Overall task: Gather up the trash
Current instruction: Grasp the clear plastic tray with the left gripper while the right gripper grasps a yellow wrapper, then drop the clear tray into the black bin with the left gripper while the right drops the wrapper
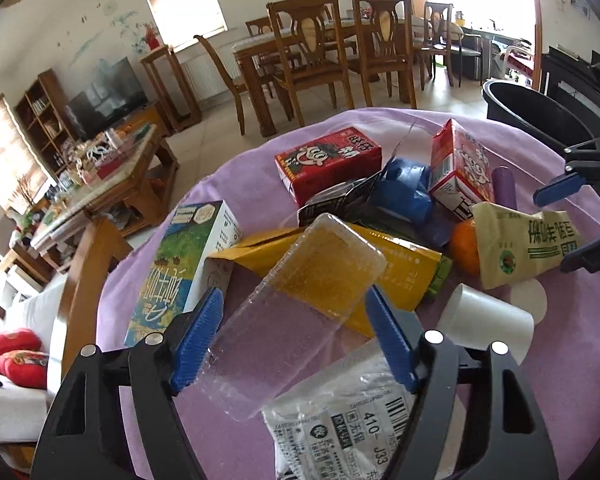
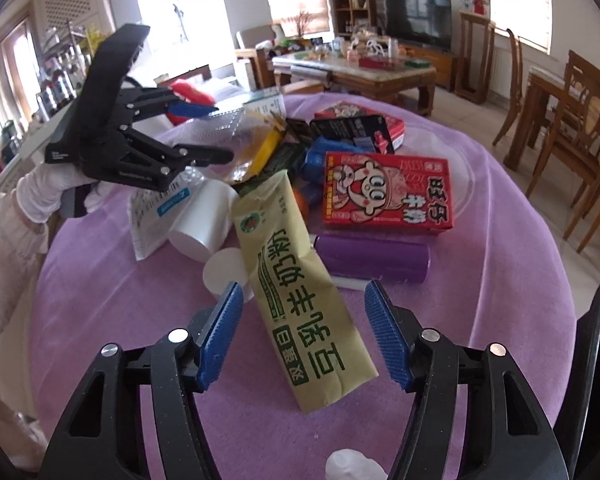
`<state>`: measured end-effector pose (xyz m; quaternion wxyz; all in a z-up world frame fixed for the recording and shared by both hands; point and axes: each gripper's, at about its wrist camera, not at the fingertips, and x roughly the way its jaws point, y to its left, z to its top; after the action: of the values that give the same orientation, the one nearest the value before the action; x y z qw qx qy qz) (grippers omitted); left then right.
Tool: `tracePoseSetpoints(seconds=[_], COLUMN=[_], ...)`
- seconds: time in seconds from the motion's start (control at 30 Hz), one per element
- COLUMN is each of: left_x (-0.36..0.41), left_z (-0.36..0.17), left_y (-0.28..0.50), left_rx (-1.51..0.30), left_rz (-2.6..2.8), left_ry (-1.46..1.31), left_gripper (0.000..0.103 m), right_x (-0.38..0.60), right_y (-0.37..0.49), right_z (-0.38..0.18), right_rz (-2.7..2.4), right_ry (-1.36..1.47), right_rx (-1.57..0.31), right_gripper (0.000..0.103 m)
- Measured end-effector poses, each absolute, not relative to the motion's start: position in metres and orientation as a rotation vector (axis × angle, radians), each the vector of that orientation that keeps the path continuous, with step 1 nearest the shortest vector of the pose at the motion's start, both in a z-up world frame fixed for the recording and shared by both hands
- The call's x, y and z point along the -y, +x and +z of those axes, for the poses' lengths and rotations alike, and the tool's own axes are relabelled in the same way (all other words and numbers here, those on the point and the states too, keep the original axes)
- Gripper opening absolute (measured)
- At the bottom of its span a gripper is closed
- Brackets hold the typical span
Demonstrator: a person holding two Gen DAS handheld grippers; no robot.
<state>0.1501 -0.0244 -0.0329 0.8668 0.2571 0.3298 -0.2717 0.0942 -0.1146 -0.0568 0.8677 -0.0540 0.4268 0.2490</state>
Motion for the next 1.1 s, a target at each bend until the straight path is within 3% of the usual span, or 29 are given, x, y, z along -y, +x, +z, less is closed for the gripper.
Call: tracePoseSetpoints(seconds=[0.03, 0.17, 0.2, 0.3, 0.43, 0.7, 0.83, 1.1], left_x=[0.026, 0.019, 0.018, 0.009, -0.001, 0.013, 0.039, 0.170], left_z=[-0.033, -0.030, -0.029, -0.024, 0.001, 0.059, 0.070, 0.062], left_y=[0.149, 0.150, 0.150, 0.143, 0.116, 0.053, 0.041, 0.044], left_rx=[-0.685, -0.690, -0.694, -0.672, -0.569, -0.412, -0.427, -0.519], left_rz=[-0.573, -0.570, -0.567, -0.540, -0.506, -0.503, -0.556, -0.788], left_ry=[0.536, 0.461, 0.441, 0.393, 0.325, 0.229, 0.192, 0.087], left_gripper=[0.069, 0.042, 0.039, 0.037, 0.038, 0.038, 0.038, 0.038], right_x=[0.117, 0.130, 0.134, 0.137, 0.158, 0.197, 0.227, 0.369], right_y=[0.094, 0.086, 0.082, 0.074, 0.059, 0.037, 0.020, -0.015], right_z=[-0.058, -0.063, -0.064, -0.064, -0.061, -0.039, -0.032, -0.009], right_rz=[0.531, 0.564, 0.564, 0.559, 0.580, 0.581, 0.581, 0.276], right_ry=[-0.106, -0.054, -0.043, 0.014, 0.112, 0.162, 0.235, 0.374], right_rx=[-0.904, -0.921, -0.916, -0.897, -0.871, -0.788, -0.732, -0.566], right_gripper=[0.051, 0.042, 0.039, 0.021, 0.010, 0.008, 0.008, 0.008])
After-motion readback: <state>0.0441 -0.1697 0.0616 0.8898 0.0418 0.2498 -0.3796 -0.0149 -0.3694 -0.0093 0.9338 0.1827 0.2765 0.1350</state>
